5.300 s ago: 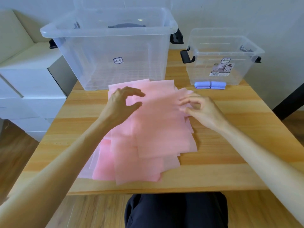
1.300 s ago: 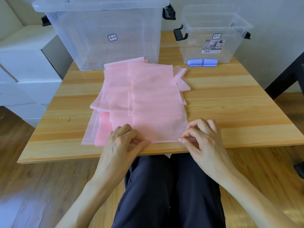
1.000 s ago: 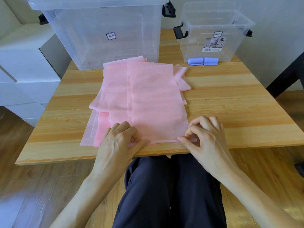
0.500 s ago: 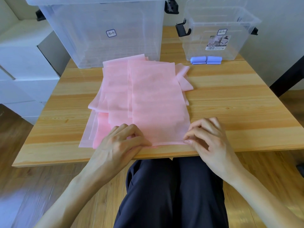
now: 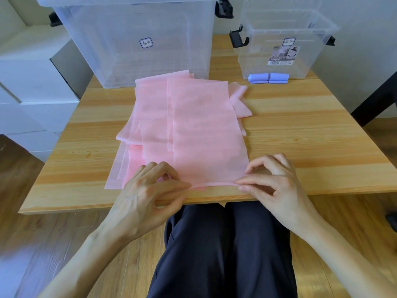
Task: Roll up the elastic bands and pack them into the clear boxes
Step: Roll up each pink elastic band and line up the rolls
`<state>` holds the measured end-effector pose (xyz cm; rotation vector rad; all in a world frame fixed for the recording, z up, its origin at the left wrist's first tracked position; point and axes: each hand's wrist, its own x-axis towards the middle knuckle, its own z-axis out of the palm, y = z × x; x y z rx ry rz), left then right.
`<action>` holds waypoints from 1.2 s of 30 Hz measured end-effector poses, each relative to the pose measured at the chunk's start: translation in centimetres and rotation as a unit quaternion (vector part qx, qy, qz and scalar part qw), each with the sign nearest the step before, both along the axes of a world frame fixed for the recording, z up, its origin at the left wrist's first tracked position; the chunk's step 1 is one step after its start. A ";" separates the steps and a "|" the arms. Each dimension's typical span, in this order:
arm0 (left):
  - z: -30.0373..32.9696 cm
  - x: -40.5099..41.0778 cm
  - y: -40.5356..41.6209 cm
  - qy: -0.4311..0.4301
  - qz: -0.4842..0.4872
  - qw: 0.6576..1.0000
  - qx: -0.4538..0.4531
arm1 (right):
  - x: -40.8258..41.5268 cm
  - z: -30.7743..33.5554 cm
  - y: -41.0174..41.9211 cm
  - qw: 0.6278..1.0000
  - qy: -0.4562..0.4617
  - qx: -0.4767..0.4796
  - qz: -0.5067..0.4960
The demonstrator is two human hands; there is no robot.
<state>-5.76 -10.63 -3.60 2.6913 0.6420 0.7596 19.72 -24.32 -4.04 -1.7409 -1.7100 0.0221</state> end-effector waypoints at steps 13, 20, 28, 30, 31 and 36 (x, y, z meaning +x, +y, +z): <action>0.6 0.4 0.2 0.024 0.026 0.998 -0.057 | -0.7 0.6 0.1 0.998 -0.041 -0.030 -0.025; 1.7 0.7 0.5 0.075 0.037 0.991 -0.104 | 0.1 2.3 1.1 0.990 -0.031 -0.136 0.009; 1.9 0.9 0.5 0.054 0.037 0.993 -0.099 | 0.0 3.6 1.8 0.983 -0.011 -0.185 -0.007; 1.8 0.9 0.5 0.044 0.029 0.995 -0.082 | 0.0 3.6 1.8 0.984 0.011 -0.179 -0.008; 1.6 0.9 0.5 0.042 0.027 0.996 -0.069 | 0.1 3.6 1.7 0.984 0.016 -0.176 -0.004; 1.1 0.6 0.2 0.017 0.035 0.997 -0.064 | 0.7 2.7 1.0 0.989 0.012 -0.144 0.014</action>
